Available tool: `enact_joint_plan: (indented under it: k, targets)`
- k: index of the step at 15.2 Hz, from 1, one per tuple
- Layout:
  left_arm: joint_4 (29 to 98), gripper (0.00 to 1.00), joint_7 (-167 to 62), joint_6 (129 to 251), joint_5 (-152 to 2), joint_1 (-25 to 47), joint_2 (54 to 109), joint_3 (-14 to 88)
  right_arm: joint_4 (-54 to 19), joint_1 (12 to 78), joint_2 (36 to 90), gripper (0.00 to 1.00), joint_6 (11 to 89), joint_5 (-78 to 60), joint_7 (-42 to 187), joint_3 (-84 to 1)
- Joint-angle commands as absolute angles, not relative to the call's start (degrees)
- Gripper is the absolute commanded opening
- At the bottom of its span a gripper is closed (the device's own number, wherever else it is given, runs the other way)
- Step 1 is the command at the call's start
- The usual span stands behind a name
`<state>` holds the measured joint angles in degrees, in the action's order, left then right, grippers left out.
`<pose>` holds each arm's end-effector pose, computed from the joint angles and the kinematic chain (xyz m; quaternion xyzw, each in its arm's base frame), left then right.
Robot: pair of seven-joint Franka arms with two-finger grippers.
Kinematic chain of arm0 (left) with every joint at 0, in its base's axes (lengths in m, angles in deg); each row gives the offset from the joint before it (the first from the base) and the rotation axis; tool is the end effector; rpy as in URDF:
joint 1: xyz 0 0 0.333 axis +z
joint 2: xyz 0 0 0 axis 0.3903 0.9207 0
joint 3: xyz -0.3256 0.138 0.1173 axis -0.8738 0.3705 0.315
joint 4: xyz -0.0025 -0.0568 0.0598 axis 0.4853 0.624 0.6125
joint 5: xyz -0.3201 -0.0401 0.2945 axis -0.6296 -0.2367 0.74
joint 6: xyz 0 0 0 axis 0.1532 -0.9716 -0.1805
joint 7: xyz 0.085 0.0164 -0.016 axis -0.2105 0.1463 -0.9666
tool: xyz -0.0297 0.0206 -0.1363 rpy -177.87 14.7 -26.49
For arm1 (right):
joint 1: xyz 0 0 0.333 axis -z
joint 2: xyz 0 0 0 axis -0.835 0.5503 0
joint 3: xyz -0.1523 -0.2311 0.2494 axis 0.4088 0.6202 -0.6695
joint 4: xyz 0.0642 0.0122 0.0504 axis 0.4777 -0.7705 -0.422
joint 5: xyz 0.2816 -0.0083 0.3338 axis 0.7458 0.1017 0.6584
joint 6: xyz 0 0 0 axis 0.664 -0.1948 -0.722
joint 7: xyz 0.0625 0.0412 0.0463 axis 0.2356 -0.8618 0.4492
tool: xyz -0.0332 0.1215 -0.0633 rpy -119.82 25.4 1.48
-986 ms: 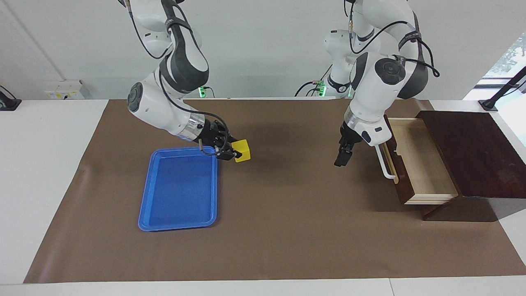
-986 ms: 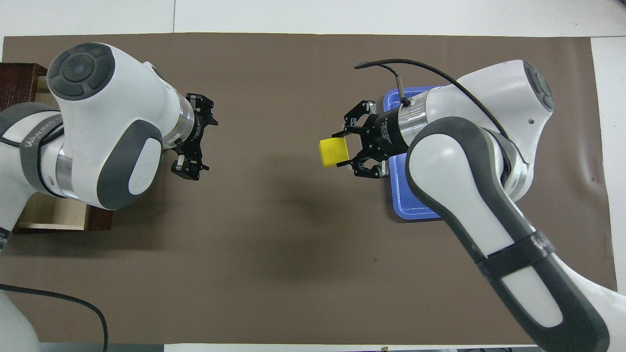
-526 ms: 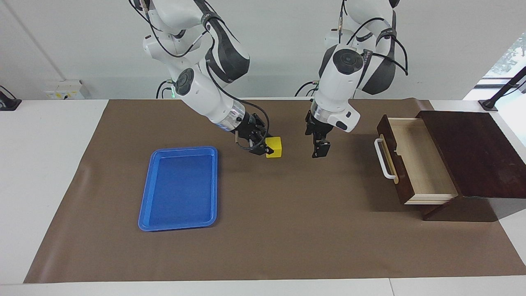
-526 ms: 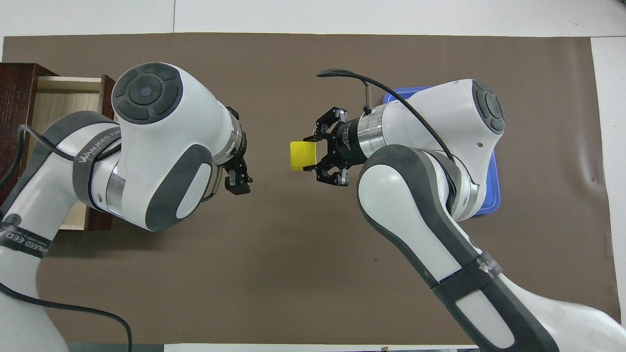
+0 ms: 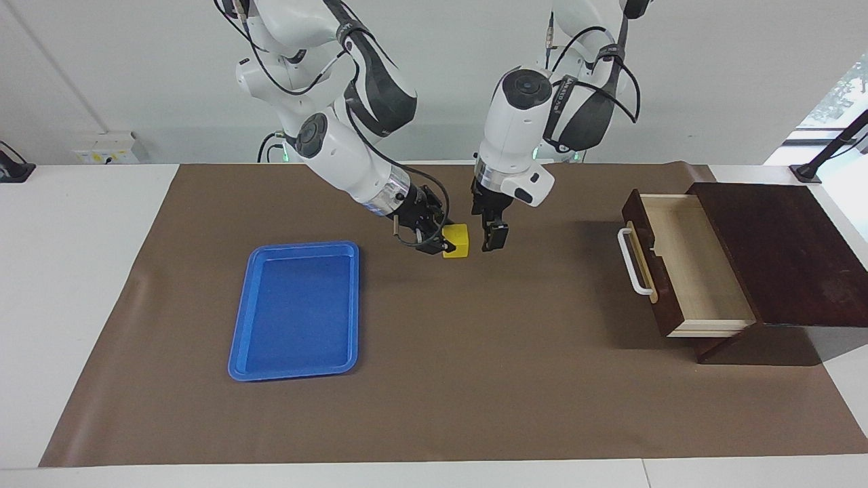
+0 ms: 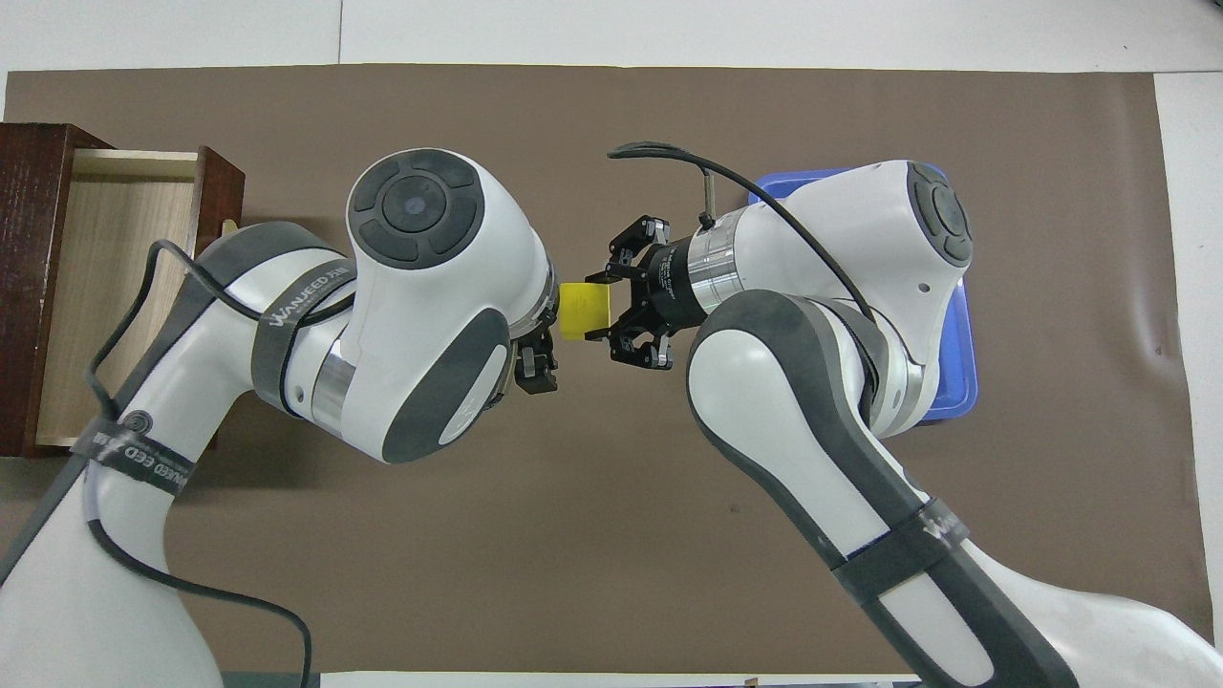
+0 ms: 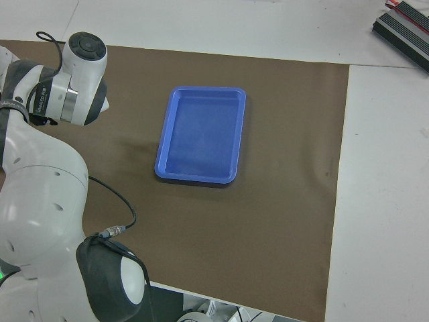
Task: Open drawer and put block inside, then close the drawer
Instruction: 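Grasp the block with the left gripper and open the right gripper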
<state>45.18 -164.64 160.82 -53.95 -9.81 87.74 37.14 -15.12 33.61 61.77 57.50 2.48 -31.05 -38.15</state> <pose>0.5727 -0.4179 0.4823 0.6848 0.7274 -0.0374 0.0207 0.6187 0.3539 0.4634 -0.6610 0.6750 0.2384 0.2249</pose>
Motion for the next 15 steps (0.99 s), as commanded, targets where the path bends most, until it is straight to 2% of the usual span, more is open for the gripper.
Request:
enact_joint_plan:
  k: [1,6,7,9,11,12,15]
  targets:
    - [40.99,1.00,-165.37,160.06,-53.81,-11.04,90.80,38.17,-14.99,33.67,61.68,0.00,57.46,2.98,-32.16,-38.32]
    - [41.08,1.00,-165.37,160.33,-53.02,-12.44,90.71,38.08,-14.99,33.67,61.68,0.00,57.46,2.98,-32.16,-38.32]
    - [41.25,0.92,-165.37,160.42,-52.93,-12.44,90.71,38.08,-14.99,33.67,61.68,0.00,57.46,2.98,-32.16,-38.32]
    - [41.43,0.54,-165.28,160.42,-52.93,-12.36,90.71,38.08,-14.99,33.67,61.68,0.00,57.46,2.98,-32.16,-38.32]
    - [41.43,0.10,-164.93,160.42,-52.93,-12.36,90.71,38.08,-14.90,33.67,61.68,0.00,57.46,3.33,-32.16,-38.32]
    - [41.43,0.00,-164.84,160.33,-52.93,-12.36,90.63,38.00,-14.90,33.67,61.68,0.00,57.46,3.77,-32.16,-38.32]
    - [41.43,0.00,-164.58,160.42,-52.93,-12.36,90.71,37.99,-14.90,33.76,61.68,0.00,57.46,3.77,-32.16,-38.32]
